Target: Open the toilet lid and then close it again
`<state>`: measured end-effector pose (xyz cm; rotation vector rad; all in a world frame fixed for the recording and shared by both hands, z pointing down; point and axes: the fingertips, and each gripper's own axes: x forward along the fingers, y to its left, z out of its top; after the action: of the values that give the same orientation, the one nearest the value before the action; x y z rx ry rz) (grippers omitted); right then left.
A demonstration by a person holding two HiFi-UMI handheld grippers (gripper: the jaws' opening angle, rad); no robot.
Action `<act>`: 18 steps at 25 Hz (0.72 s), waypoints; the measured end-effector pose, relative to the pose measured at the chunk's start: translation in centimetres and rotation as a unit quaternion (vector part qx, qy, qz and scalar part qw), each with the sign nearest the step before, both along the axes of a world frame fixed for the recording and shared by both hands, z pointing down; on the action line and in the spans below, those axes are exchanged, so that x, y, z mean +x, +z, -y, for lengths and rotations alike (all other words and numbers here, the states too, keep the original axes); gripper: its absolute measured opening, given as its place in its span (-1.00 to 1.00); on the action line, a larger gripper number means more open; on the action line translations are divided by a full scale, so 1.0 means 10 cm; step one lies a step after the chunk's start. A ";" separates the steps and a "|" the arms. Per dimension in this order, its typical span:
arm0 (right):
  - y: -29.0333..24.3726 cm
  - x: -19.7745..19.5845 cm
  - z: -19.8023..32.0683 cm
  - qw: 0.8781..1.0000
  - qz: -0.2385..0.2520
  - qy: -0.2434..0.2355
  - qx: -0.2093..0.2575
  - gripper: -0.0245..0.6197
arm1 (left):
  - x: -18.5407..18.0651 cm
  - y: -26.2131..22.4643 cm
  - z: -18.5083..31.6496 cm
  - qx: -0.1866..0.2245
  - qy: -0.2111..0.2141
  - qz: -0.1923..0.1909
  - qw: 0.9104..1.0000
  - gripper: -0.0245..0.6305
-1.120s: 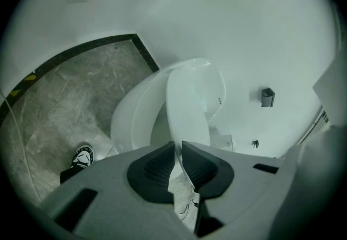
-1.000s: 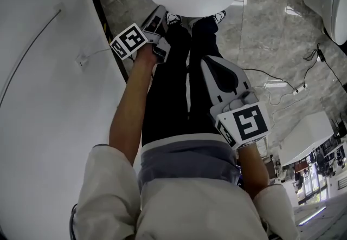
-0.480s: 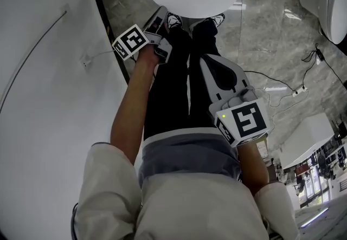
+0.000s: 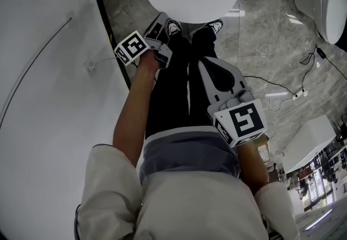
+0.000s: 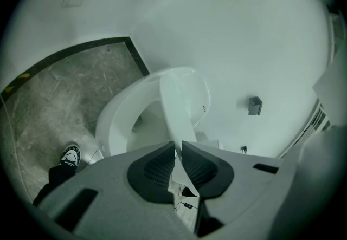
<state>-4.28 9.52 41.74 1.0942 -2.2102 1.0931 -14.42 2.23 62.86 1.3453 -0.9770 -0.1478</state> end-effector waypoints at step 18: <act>-0.35 -0.08 0.17 1.000 -0.007 -0.006 0.029 -0.89 | 0.03 -0.39 0.23 0.023 -0.006 -0.023 0.999 -0.82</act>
<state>-5.11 7.77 38.27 1.1090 -2.2479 1.0183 -14.15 -0.07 59.00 1.3722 -0.9472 -0.2097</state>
